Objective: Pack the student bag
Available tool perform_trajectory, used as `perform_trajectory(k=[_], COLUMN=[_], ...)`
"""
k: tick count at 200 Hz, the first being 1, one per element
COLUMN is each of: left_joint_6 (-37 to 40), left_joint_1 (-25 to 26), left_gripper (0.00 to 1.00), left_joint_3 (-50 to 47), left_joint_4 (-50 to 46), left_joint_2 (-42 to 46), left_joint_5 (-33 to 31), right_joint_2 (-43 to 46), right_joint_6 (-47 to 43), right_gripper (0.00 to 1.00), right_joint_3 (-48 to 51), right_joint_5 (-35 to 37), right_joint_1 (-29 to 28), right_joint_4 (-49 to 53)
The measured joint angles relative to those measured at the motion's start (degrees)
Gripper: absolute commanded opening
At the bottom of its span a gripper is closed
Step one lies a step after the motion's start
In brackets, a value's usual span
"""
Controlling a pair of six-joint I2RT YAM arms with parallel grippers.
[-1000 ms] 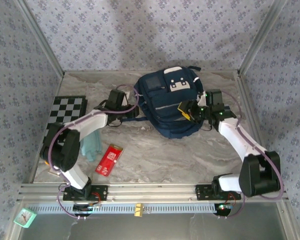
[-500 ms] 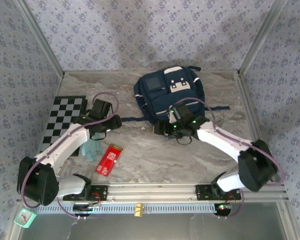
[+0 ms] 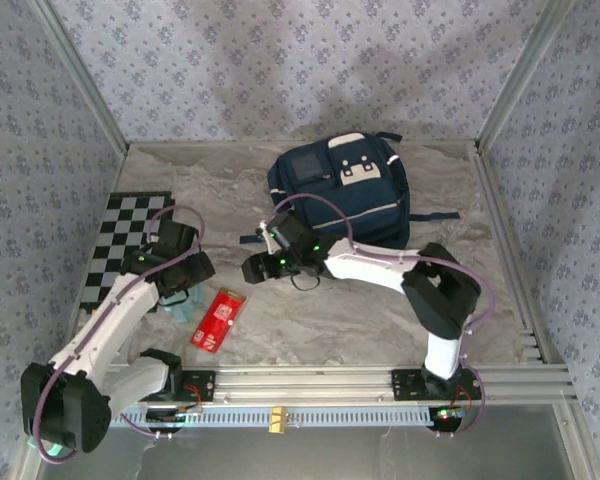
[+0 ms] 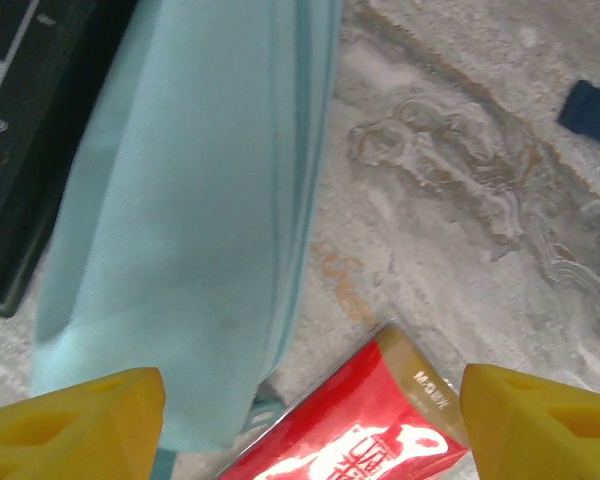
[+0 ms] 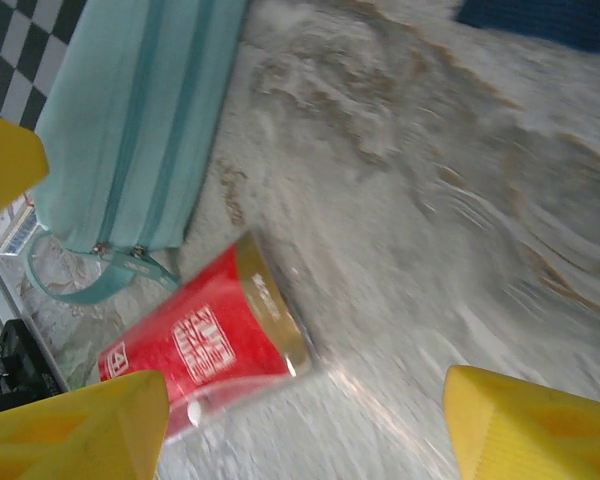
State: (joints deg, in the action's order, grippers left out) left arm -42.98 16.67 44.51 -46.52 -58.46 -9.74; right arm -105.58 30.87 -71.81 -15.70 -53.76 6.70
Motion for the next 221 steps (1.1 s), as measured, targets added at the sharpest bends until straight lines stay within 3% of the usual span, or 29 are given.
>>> perform_trajectory(k=[77,118,181,221], left_joint_6=[1.60,3.08,3.50,3.50], left_joint_1=[-12.90,-16.31,-16.39,-16.57], left_gripper=[0.82,0.89,1.00,1.00], left_joint_3=[-0.02,-0.02,-0.02,-0.02], left_joint_4=[-1.49,-1.70,-1.77,-1.79], left_joint_2=[6.14,6.56,7.37,8.11], left_joint_5=[1.40,2.62,2.62,2.62], right_joint_2=[-17.77,-26.71,-33.38,-34.36], right_joint_6=[-1.64,-1.36,-1.49,-1.25], right_gripper=[0.75,0.67,0.46,0.18], right_joint_3=[-21.11,-33.22,-41.46,-43.10], right_joint_5=[-2.60,-2.75,-2.47,-2.51], right_joint_1=[-7.87,-8.39,-8.81,-9.31], right_joint_4=[-3.72,0.26,6.58,8.09])
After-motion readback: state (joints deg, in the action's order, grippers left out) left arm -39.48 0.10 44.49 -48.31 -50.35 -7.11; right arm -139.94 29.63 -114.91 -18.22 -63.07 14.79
